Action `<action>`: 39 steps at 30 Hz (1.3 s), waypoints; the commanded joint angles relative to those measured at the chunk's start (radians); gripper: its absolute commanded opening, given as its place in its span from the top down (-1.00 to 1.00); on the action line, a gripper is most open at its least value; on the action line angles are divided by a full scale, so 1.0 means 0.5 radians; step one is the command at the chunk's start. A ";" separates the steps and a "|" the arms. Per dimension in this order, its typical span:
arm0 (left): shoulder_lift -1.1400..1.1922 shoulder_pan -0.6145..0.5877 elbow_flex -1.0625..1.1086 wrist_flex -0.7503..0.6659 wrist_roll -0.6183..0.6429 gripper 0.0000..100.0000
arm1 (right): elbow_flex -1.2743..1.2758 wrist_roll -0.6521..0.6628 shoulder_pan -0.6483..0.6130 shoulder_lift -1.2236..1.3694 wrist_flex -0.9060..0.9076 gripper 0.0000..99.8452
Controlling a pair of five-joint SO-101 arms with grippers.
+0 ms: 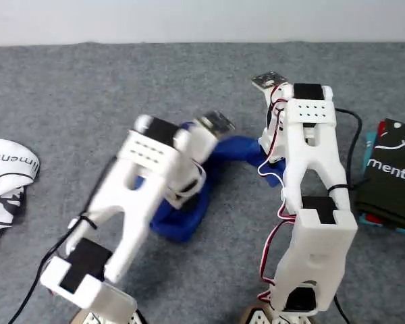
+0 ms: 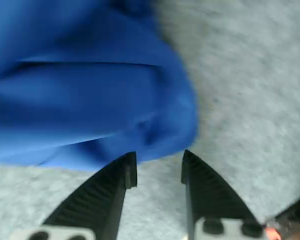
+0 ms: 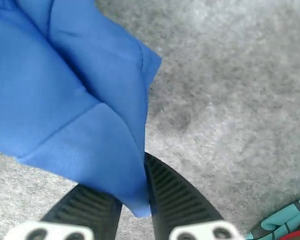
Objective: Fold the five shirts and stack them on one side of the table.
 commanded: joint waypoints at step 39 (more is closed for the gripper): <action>-0.589 -0.439 0.091 -0.430 0.028 0.97 | -0.552 0.046 0.204 -0.259 0.330 0.98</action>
